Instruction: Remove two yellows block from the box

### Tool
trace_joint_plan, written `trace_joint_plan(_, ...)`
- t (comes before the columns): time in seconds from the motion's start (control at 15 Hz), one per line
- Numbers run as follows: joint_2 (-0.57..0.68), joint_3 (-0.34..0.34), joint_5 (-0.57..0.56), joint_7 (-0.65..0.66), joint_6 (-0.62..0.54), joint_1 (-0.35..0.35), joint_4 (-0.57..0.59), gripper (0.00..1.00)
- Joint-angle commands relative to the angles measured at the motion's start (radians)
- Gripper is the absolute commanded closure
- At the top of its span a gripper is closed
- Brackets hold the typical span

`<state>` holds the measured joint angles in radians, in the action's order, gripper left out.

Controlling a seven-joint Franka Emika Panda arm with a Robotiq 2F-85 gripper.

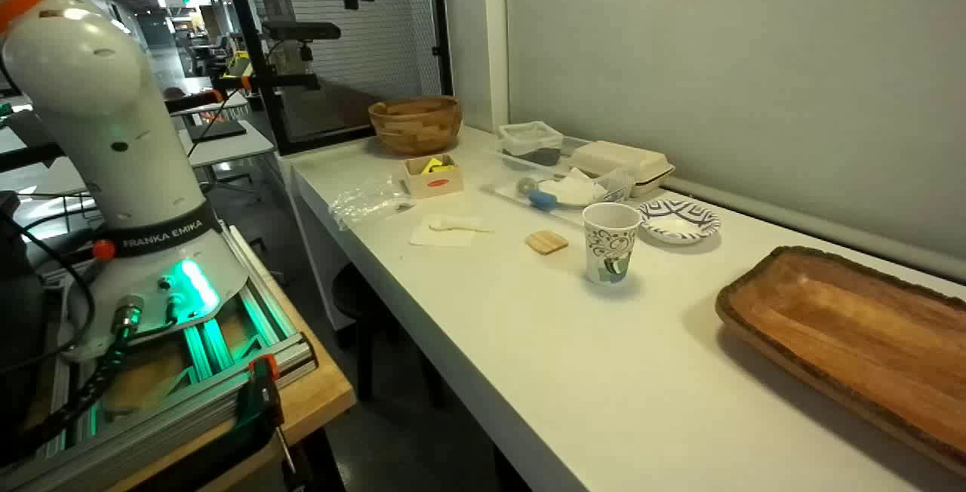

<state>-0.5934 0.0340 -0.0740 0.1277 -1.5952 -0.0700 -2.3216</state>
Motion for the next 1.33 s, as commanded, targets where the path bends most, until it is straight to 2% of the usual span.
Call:
trace_joint_plan(0.0,0.001,-0.008,-0.004,0.004,0.003,0.010,0.003,0.00)
trace_joint_plan(0.67,0.001,-0.008,-0.004,0.004,0.003,0.010,0.003,0.00)
trace_joint_plan(0.87,0.034,0.019,0.054,0.037,-0.051,0.039,-0.035,0.00)
trace_joint_plan(1.07,0.060,0.049,0.087,-0.031,-0.175,0.106,-0.108,0.00)
trace_joint_plan(1.27,0.122,0.093,0.070,-0.068,-0.445,0.163,-0.183,0.00)
